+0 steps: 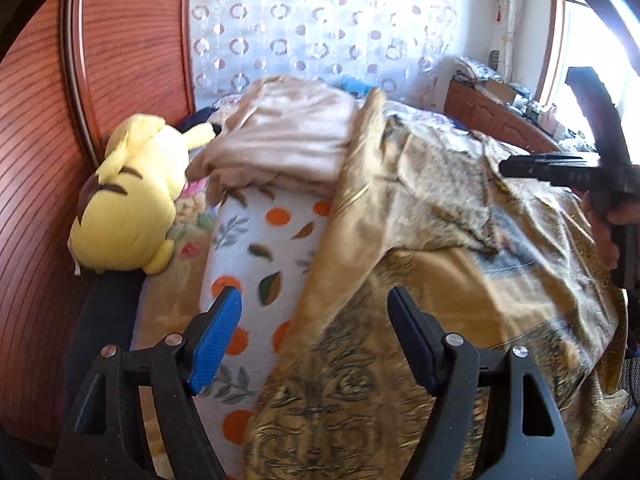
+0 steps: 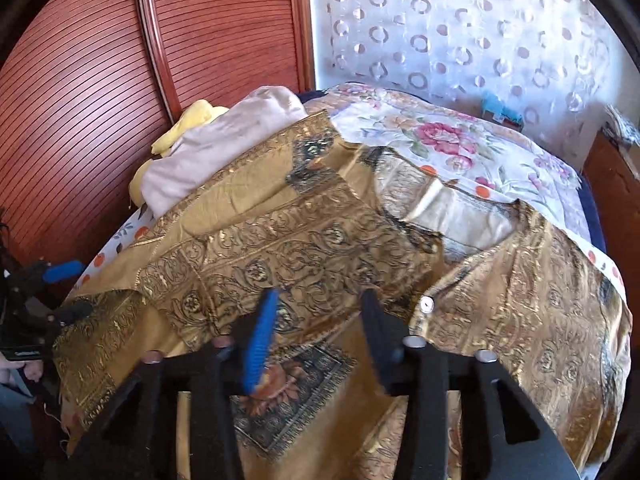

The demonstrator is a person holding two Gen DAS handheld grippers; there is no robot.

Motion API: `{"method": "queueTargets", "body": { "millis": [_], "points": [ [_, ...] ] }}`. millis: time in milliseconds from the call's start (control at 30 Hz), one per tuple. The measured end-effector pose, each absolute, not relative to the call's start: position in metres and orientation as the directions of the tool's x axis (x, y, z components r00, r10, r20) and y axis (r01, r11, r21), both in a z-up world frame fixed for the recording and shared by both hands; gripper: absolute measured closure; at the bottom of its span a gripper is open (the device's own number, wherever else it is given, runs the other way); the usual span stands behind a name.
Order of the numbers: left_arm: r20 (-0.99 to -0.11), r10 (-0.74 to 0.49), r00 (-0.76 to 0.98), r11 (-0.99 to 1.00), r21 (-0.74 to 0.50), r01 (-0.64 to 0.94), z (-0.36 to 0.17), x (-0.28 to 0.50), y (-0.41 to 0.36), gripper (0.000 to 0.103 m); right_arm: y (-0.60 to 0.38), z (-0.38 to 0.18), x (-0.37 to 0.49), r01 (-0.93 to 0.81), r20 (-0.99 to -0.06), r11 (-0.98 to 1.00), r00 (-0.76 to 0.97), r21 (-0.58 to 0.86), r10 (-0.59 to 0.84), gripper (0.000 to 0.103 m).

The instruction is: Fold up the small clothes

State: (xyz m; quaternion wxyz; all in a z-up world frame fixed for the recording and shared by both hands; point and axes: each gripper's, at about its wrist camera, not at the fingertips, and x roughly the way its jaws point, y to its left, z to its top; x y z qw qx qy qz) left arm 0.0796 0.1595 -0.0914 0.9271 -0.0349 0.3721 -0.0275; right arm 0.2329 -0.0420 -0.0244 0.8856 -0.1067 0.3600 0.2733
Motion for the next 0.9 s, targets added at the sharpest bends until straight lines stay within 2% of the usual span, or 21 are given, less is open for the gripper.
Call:
{"method": "queueTargets", "body": {
  "millis": [200, 500, 900],
  "points": [
    [-0.665, -0.107, 0.739, 0.994, -0.069, 0.081, -0.076, 0.089, 0.134, 0.027, -0.080, -0.007, 0.218, -0.552, -0.661, 0.833, 0.617, 0.023, 0.427, 0.056],
    [-0.663, -0.170, 0.729, 0.980, -0.037, 0.194, -0.068, 0.124, 0.058, 0.027, -0.165, -0.016, 0.182, -0.453, -0.631, 0.892, 0.690, 0.003, 0.353, 0.052],
    [-0.722, -0.237, 0.650, 0.936, 0.009, 0.351, -0.087, 0.164, -0.040, 0.027, -0.252, -0.034, 0.130, -0.334, -0.649, 0.942, 0.708, 0.039, 0.278, 0.052]
  ]
}}
